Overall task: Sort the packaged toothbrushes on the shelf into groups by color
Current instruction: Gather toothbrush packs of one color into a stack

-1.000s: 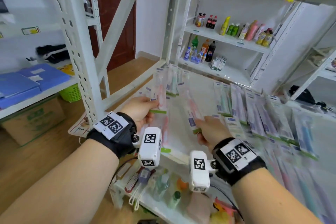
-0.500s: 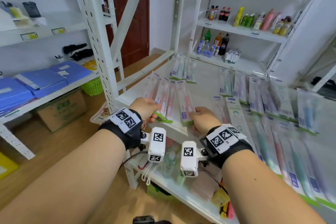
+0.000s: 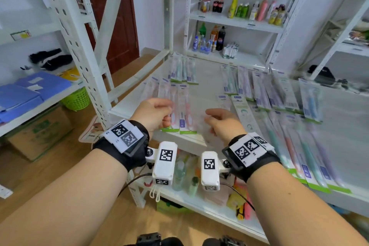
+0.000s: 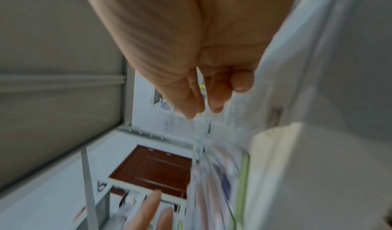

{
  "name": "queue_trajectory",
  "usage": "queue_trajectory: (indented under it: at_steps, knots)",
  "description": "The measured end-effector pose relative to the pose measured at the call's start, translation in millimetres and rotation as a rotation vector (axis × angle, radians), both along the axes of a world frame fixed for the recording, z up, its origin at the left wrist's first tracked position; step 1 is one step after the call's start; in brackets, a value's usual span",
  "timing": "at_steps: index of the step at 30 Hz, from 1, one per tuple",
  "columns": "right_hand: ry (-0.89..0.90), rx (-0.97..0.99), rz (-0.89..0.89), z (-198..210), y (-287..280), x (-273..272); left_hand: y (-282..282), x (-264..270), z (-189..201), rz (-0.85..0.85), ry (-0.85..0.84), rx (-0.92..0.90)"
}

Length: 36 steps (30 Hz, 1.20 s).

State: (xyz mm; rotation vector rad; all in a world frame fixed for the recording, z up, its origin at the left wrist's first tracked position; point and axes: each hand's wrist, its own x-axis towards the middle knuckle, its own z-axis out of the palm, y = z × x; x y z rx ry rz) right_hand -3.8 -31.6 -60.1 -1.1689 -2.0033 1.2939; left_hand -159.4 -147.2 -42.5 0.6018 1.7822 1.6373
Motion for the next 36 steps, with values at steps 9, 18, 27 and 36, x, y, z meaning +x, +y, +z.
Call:
queue_trajectory:
  at_steps: [9, 18, 27, 36]
  knots:
    - [-0.721, 0.301, -0.174, 29, 18, 65, 24, 34, -1, -0.208, -0.128, 0.033]
    - [-0.932, 0.243, -0.161, 22, 14, 83, 32, 53, -1, -0.309, -0.194, 0.035]
    - [-0.081, 0.077, -0.492, 22, 9, 106, 26, 60, -6, -0.379, -0.242, 0.038]
    - [0.724, -0.702, -0.576, 39, -2, 122, 31, 79, -7, -0.437, -0.245, 0.011]
